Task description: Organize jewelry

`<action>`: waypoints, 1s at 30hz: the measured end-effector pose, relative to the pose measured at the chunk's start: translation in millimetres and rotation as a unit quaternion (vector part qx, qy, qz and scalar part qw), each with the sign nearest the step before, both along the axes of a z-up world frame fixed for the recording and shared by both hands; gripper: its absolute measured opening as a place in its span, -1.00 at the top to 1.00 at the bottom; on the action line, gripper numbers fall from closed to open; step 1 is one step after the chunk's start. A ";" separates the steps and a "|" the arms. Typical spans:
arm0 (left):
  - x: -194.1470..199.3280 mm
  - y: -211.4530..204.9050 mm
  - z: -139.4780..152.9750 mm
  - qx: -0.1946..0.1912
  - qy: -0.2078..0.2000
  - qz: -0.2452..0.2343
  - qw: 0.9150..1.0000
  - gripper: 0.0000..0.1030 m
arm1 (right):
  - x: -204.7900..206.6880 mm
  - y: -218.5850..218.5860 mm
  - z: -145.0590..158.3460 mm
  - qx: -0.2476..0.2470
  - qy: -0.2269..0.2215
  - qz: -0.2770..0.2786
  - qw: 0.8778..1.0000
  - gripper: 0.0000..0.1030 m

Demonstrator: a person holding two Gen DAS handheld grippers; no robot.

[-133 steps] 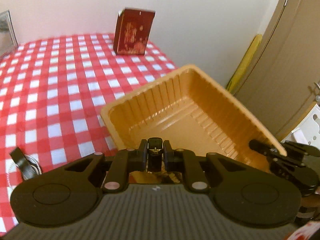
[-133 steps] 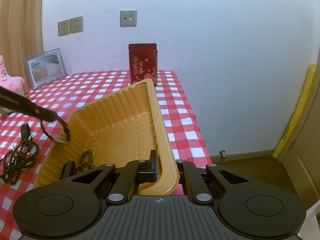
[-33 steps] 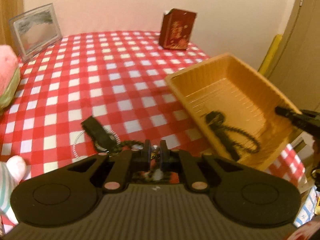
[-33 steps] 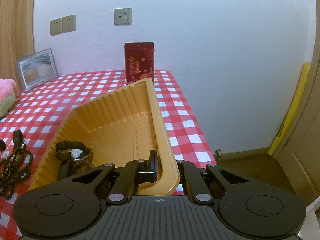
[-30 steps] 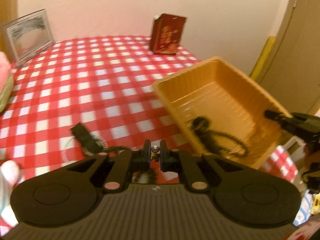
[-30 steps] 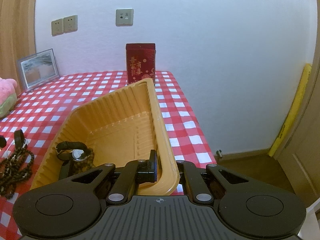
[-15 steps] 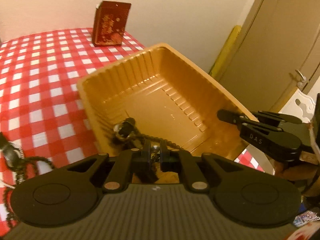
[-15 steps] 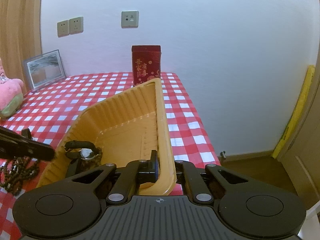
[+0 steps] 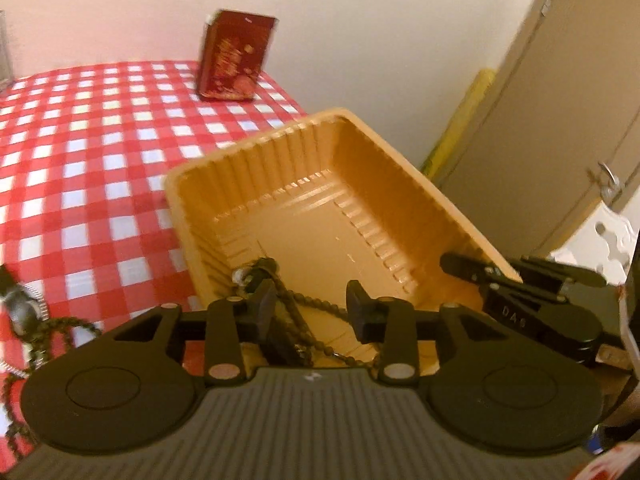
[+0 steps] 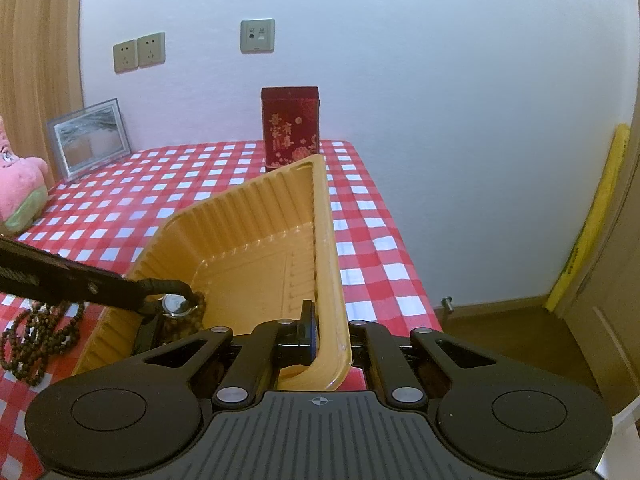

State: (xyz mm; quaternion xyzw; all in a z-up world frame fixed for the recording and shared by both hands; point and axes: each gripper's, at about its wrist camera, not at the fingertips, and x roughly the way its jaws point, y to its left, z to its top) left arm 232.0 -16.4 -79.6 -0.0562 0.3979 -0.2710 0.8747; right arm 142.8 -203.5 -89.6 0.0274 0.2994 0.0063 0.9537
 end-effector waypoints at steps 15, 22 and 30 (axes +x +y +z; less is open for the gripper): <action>-41.2 127.1 -1.8 0.076 0.047 0.185 0.979 0.32 | 0.7 -4.0 -4.0 0.006 0.002 0.000 1.000 0.91; -64.5 167.5 -17.2 0.099 0.065 0.249 0.961 0.32 | 1.0 -4.5 -4.7 0.006 0.003 0.000 1.000 0.90; -76.9 173.0 -22.3 0.134 0.069 0.239 0.959 0.32 | 1.6 -5.1 -7.2 0.007 0.005 -0.001 1.000 0.90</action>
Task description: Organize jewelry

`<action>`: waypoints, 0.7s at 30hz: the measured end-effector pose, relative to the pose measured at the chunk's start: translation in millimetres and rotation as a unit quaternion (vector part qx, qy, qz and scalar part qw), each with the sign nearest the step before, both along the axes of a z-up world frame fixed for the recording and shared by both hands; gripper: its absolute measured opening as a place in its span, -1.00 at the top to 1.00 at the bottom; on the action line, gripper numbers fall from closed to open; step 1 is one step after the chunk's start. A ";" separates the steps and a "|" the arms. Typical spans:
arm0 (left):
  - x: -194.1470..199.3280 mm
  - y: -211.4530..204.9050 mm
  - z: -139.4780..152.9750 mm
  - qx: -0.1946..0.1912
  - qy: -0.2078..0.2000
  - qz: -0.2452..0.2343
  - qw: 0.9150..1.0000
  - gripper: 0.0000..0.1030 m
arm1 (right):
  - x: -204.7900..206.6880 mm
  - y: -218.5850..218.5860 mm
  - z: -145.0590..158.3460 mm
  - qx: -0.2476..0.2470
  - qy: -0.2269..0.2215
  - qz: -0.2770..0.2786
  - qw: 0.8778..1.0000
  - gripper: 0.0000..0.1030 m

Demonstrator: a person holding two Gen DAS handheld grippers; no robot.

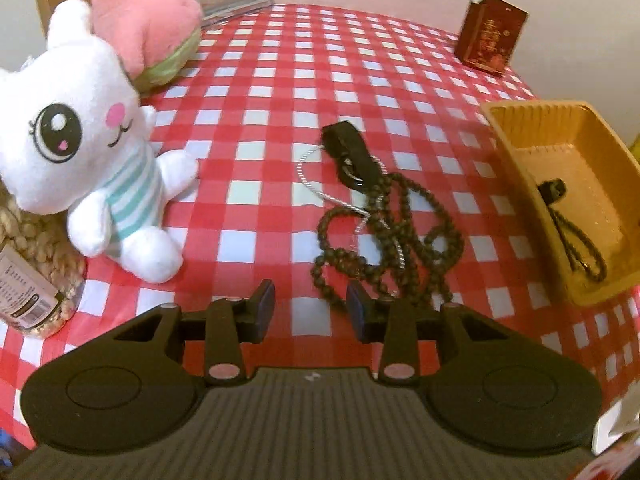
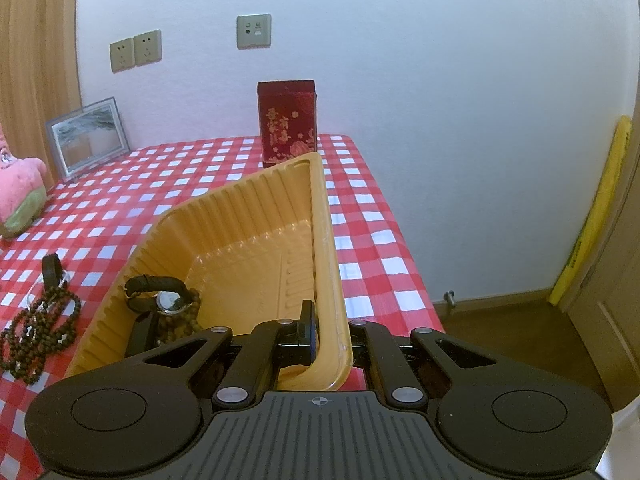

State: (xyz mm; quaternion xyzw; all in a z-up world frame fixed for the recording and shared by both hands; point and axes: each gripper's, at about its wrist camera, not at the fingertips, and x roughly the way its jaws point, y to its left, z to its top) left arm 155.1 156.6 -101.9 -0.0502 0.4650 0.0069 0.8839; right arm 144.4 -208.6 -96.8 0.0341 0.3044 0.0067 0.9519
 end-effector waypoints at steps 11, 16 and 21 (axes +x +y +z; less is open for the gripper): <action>14.0 -12.5 4.1 -0.006 -0.018 -0.030 0.999 0.33 | 1.2 -0.3 -0.8 0.001 0.003 -0.001 1.000 0.90; 35.5 -21.7 1.9 -0.005 -0.032 -0.043 0.999 0.35 | 2.2 -0.5 -2.2 -0.001 0.005 -0.004 1.000 0.90; 66.1 -28.8 -2.7 -0.005 -0.043 -0.034 0.999 0.35 | 2.7 -1.3 -3.5 -0.001 0.008 -0.008 1.000 0.90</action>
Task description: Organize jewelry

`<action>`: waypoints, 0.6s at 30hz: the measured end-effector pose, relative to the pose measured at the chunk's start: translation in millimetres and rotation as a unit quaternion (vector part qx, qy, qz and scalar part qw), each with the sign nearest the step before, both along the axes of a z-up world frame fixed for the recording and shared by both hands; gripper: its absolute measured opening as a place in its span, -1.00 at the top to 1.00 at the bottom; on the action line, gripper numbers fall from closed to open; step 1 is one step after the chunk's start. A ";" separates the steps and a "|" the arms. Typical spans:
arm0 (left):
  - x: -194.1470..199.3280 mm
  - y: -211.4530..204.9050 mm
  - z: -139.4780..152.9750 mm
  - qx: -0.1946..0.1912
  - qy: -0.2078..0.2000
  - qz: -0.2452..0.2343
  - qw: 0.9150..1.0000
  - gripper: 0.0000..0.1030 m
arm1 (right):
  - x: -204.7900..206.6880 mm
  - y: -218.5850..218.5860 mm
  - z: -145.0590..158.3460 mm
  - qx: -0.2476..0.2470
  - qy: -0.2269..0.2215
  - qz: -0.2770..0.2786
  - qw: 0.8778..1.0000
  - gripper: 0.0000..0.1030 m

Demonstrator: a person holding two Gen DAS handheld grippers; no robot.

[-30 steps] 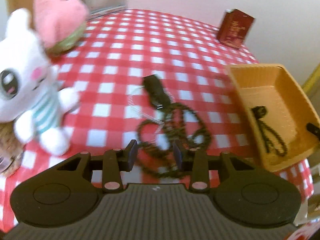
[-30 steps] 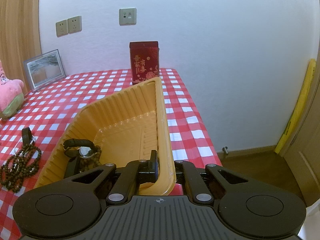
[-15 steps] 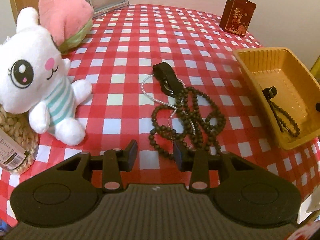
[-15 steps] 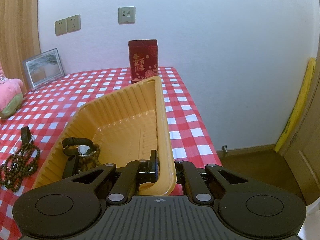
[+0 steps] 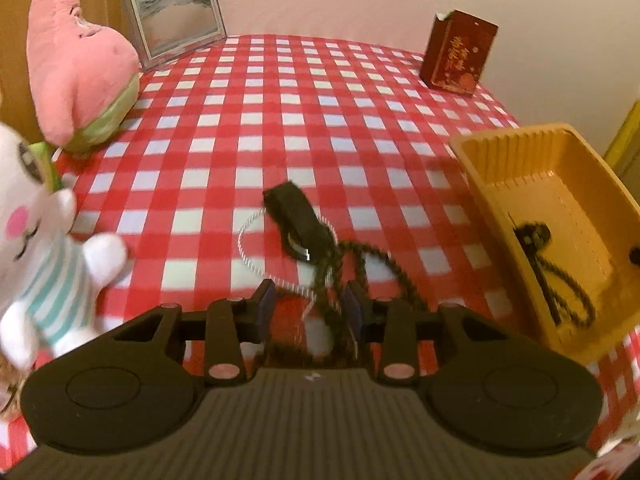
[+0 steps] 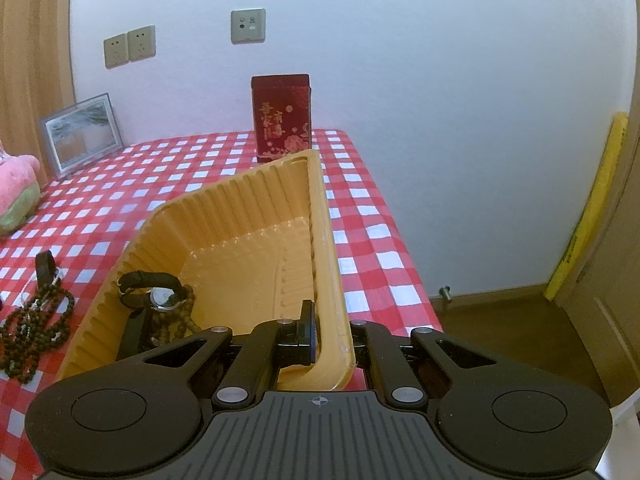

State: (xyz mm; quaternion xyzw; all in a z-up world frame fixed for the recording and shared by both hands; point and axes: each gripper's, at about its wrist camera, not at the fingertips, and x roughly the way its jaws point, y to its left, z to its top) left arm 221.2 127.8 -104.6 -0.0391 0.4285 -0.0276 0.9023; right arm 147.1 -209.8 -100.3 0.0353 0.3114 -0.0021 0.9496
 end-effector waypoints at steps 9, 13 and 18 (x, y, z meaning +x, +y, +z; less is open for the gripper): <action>48.0 -6.2 -15.2 0.012 0.006 0.016 1.000 0.25 | 2.0 -1.3 -1.1 0.000 0.003 -0.006 1.000 0.90; 64.9 -5.4 -21.7 0.010 0.011 0.035 0.999 0.22 | 2.7 -1.1 -1.9 0.000 0.005 -0.009 1.000 0.90; 81.0 -8.9 -26.4 0.011 0.012 0.054 0.998 0.16 | 3.1 -1.3 -2.2 0.000 0.006 -0.011 1.000 0.90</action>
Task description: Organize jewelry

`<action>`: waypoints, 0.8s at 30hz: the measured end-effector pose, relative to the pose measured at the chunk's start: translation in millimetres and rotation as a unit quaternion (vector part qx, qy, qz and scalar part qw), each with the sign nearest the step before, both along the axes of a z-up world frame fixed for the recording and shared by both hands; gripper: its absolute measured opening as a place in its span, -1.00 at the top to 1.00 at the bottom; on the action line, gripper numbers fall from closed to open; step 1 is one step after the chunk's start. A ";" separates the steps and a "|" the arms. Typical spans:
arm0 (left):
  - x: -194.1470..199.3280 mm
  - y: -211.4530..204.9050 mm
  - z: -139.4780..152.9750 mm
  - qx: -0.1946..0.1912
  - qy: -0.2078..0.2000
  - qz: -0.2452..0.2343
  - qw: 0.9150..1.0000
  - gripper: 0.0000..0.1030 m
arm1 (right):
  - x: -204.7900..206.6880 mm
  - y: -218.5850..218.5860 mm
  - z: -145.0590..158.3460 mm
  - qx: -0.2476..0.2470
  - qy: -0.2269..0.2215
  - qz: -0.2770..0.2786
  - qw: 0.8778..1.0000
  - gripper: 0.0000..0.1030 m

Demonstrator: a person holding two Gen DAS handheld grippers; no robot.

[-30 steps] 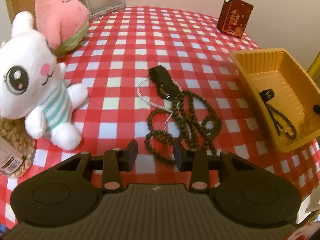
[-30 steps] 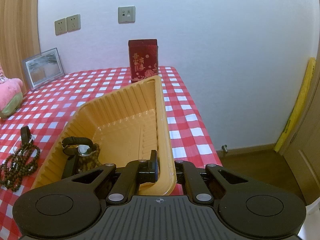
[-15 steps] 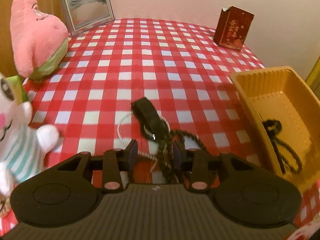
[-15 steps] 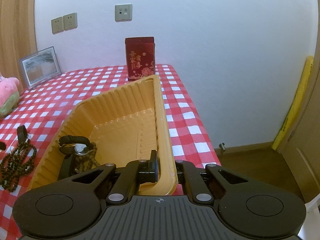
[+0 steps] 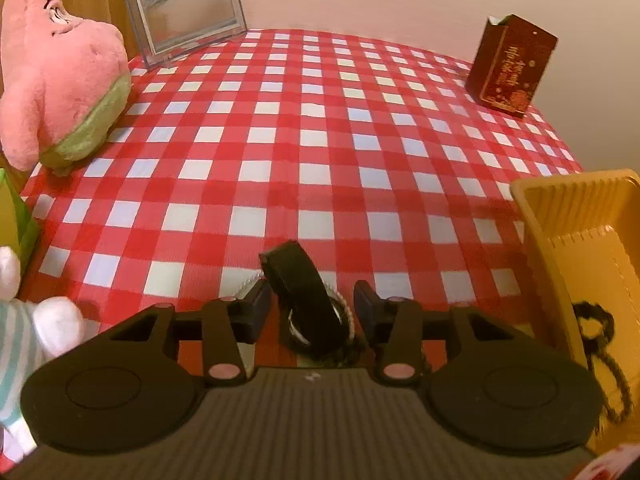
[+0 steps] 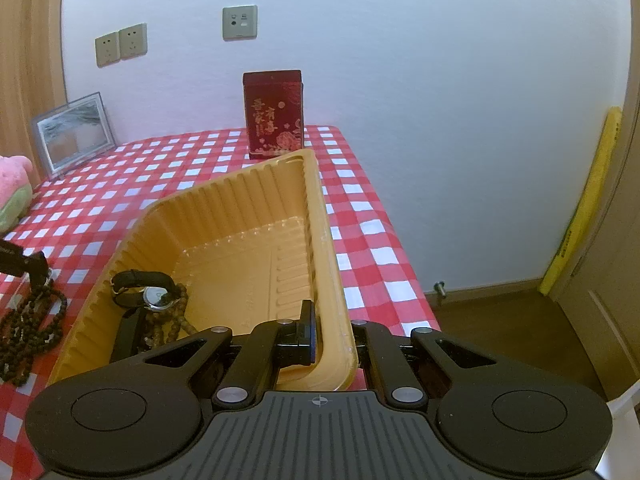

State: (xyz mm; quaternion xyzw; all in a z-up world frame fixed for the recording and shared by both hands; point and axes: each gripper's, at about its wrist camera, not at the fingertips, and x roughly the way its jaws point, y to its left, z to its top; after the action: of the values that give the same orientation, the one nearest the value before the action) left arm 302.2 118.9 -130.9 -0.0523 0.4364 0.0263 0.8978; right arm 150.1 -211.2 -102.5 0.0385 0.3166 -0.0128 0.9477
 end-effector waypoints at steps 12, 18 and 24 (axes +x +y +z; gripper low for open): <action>9.5 4.3 -5.6 -0.003 -0.006 0.001 1.000 0.56 | 1.3 -0.2 -0.3 -0.001 0.001 0.001 1.000 0.90; -8.9 11.0 9.4 -0.023 -0.026 -0.025 0.999 0.63 | 1.4 -0.4 -0.8 -0.001 0.000 0.003 1.000 0.90; -31.6 21.5 28.0 -0.023 -0.040 -0.035 0.998 0.66 | -0.1 -1.0 -0.8 0.001 -0.002 0.005 1.000 0.90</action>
State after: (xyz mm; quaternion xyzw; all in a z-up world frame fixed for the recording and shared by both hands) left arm 270.6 140.3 -102.9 -0.0586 0.4020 -0.0168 0.9136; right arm 150.1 -212.1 -103.3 0.0382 0.3153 -0.0077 0.9482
